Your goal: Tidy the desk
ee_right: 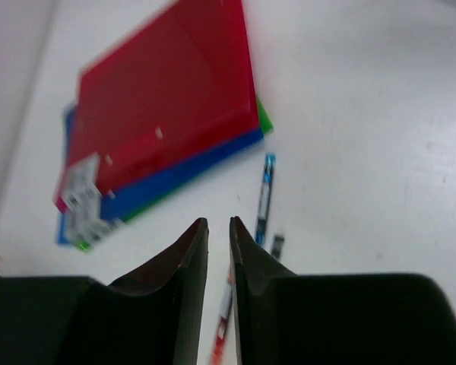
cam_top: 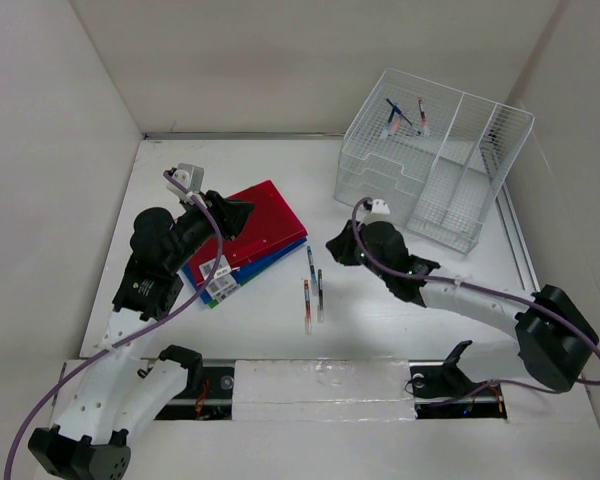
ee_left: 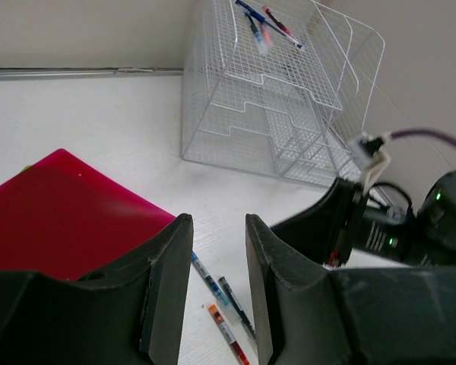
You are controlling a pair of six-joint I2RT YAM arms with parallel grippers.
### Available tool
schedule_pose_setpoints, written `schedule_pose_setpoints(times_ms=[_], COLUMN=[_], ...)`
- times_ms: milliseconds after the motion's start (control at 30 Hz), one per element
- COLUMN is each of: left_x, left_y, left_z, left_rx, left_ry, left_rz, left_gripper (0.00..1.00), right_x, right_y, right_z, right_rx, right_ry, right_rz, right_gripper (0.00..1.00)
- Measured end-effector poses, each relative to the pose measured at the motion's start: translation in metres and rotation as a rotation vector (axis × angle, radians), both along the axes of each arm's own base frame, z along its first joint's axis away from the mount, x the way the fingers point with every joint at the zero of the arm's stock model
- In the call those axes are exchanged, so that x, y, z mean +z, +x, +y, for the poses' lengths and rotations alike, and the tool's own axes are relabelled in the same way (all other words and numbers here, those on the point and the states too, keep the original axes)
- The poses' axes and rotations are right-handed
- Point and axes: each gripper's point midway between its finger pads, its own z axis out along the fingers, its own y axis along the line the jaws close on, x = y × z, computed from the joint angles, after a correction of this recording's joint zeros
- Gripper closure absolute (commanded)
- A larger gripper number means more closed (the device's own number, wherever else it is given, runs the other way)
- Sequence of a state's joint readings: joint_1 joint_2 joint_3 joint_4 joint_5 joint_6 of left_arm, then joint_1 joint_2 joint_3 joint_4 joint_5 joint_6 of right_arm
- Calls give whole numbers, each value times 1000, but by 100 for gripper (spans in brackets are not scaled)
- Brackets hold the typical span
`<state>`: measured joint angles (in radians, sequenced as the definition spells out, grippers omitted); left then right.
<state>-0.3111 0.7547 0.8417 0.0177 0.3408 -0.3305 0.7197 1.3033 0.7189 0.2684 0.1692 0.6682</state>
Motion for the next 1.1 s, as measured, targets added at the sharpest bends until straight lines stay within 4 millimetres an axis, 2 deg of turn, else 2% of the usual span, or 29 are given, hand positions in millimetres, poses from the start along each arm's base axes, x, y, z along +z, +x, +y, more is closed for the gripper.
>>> schedule_pose_setpoints(times_ms=[67,100,300,433,567,667,833,1033,1100], left_x=[0,0,2,4,1,-1,0,0,0], left_y=[0,0,-1,-1,0,1,1,0,0], left_z=[0,0,1,2,1,1,1,0,0], left_rx=[0,0,5,10,6,6,5,1,1], left_ry=[0,0,-1,-3,-1,1,1,0,1], left_rz=[0,0,-6,-12,-4,2,0,0,0], left_gripper=[70,70,70,70,70,70,70,70,70], right_x=[-25,-37,-98,-126,-134,-135,-140,-149,-147], right_y=[-22,-29,-46,-74,-104,-115,-118,-119,-119], right_z=[8,10,0,7,19,22,15,15,18], right_rx=[35,44,28,88,154,171,156,158,161], right_ry=[-83,-127,-318,-420,-489,-503,-520,-550,-552], right_rz=[46,66,186,247,262,271,295,310,304], right_gripper=[63,62,63,62,62,62,61,61,61])
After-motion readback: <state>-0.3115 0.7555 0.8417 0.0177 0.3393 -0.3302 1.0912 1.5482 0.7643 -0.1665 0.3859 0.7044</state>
